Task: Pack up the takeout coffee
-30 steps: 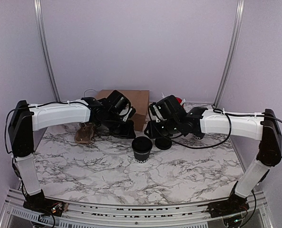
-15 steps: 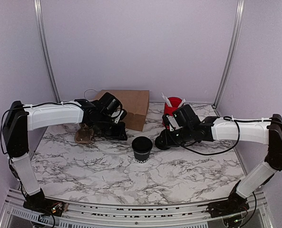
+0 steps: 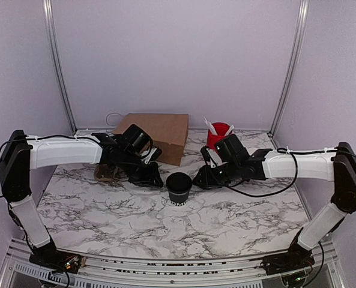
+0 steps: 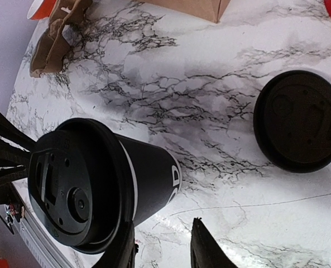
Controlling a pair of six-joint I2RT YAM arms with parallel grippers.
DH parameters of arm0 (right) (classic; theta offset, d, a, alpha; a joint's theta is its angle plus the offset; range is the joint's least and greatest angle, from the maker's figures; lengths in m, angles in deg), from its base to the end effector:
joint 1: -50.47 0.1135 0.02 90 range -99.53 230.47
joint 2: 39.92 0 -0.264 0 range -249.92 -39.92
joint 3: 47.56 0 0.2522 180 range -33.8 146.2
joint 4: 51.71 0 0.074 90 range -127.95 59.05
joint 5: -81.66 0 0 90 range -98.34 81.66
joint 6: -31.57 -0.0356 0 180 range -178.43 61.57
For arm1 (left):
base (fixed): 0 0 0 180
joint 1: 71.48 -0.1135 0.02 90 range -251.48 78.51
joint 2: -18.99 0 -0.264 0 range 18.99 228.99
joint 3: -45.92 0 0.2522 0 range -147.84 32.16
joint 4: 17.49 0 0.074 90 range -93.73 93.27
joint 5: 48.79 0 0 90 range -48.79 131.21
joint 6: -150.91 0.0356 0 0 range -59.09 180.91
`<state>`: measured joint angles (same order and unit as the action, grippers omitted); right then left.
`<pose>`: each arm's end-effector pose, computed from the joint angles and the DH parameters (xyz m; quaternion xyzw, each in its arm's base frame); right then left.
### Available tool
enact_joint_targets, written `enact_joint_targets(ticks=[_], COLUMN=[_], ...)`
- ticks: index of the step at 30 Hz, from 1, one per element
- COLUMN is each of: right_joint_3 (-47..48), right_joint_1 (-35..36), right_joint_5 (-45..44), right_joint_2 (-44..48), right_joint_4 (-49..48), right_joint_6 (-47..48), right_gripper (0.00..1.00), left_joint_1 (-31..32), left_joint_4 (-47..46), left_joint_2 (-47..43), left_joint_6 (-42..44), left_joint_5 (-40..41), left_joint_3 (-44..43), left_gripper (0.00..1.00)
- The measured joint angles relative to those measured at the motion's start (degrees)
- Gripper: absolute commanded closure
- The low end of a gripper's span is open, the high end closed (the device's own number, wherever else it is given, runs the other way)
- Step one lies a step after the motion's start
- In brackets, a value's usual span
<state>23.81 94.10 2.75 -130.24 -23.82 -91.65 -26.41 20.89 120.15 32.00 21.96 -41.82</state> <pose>0.2374 0.2358 0.2161 -0.1194 0.9185 0.2979 0.2310 0.2622 -0.2794 0.2294 0.1851 0.9147 -0.3203 0.1626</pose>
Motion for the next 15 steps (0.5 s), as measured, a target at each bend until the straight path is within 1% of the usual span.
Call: enact_joint_targets(ticks=[12,15], right_joint_3=[1.62,2.12], right_joint_1=[6.38,7.08], right_joint_5=[-2.97,-3.96], right_joint_2=[-2.56,-2.56], right_joint_4=[2.23,2.47], right_joint_6=[-2.14,-2.43], right_gripper=[0.67,0.67], left_joint_1=[-0.63,-0.61], left_joint_4=[-0.59,-0.66], left_joint_2=[-0.07,-0.31], left_joint_6=[-0.17,-0.17], left_joint_5=[0.55,0.52], left_joint_3=[0.07,0.33], left_gripper=[0.86,0.86])
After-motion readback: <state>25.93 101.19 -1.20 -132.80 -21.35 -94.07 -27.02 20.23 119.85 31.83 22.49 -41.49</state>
